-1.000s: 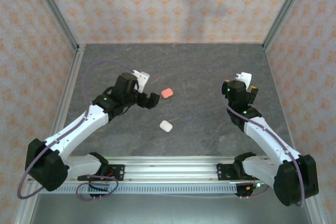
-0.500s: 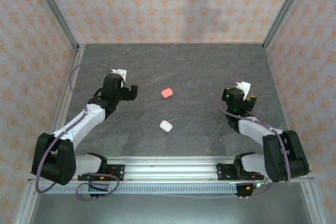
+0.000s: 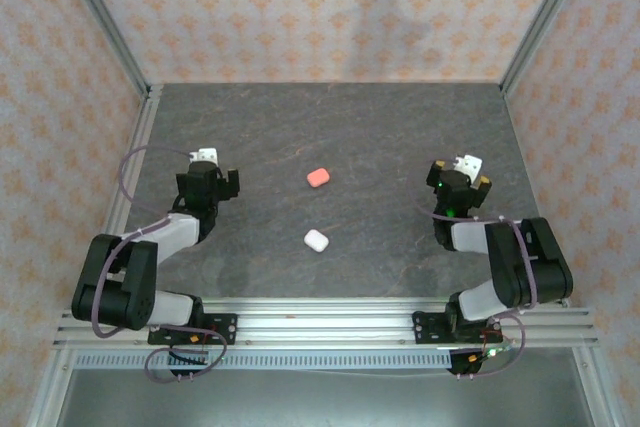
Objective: Insert wireless bluetooth earbuds into charging case
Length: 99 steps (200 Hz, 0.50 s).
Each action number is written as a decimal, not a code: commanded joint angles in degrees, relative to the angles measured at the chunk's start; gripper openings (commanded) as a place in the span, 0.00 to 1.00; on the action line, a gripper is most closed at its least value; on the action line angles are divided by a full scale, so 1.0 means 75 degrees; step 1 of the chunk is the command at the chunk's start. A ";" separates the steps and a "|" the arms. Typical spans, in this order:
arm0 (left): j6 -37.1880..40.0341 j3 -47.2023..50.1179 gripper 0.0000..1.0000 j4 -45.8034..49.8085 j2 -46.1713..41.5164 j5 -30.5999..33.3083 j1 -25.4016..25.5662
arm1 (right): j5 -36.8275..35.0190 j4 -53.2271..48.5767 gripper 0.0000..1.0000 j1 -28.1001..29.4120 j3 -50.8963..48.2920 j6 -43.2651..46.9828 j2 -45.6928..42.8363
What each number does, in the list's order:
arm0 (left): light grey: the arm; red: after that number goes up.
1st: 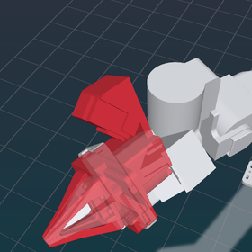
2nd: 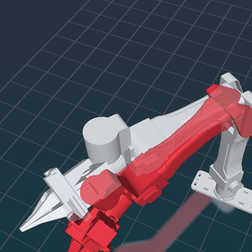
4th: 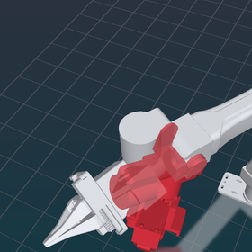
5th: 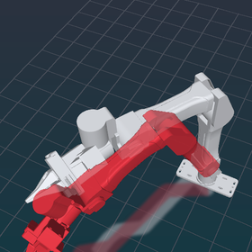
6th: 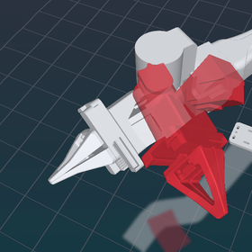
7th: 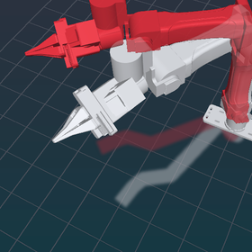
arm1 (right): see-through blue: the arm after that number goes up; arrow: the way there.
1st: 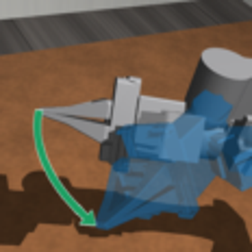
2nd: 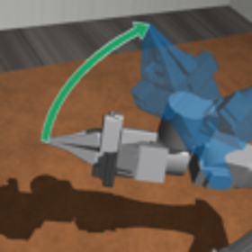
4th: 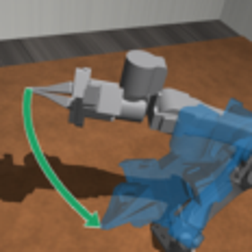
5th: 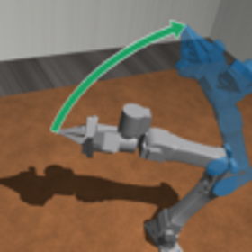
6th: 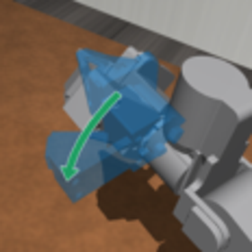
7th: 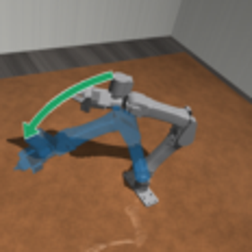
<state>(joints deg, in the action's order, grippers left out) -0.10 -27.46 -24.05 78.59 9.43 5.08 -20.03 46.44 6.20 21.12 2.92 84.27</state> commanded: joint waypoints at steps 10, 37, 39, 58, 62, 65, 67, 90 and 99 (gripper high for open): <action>-0.0009 0.0301 1.00 -0.1762 0.0235 0.0383 -0.0103 | 0.0471 0.0908 0.99 -0.0037 -0.0158 -0.0027 0.0236; 0.0045 0.0364 1.00 -0.2303 0.0796 0.0197 -0.0103 | 0.0403 0.2085 0.99 -0.0042 -0.0468 0.0015 0.0738; 0.0065 0.0353 1.00 -0.2316 0.0834 0.0164 -0.0103 | 0.0408 0.1969 0.99 -0.0041 -0.0445 -0.0013 0.0673; 0.0070 0.0322 1.00 -0.2277 0.0868 0.0053 -0.0148 | 0.0274 0.0962 0.99 -0.0053 0.0031 -0.0105 0.0649; 0.0052 0.0304 1.00 -0.2235 0.0855 0.0007 -0.0150 | 0.0277 0.0977 1.00 -0.0067 0.0075 -0.0118 0.0735; 0.0049 0.0299 1.00 -0.2231 0.0864 -0.0020 -0.0172 | 0.0331 0.1026 1.00 -0.0090 0.0037 -0.0140 0.0724; 0.0048 0.0290 1.00 -0.2231 0.0874 -0.0040 -0.0185 | 0.0384 0.1024 1.00 -0.0126 0.0024 -0.0171 0.0698; 0.0038 0.0284 1.00 -0.2202 0.0877 -0.0110 -0.0227 | 0.0568 0.0770 0.99 -0.0275 0.0071 -0.0284 0.0632; 0.0045 0.0287 1.00 -0.2210 0.0872 -0.0114 -0.0221 | 0.0563 0.0859 0.99 -0.0267 0.0057 -0.0266 0.0631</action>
<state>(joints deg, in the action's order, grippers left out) -0.08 -25.65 -38.06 85.14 8.95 3.90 -16.60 52.86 4.69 20.88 2.17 88.82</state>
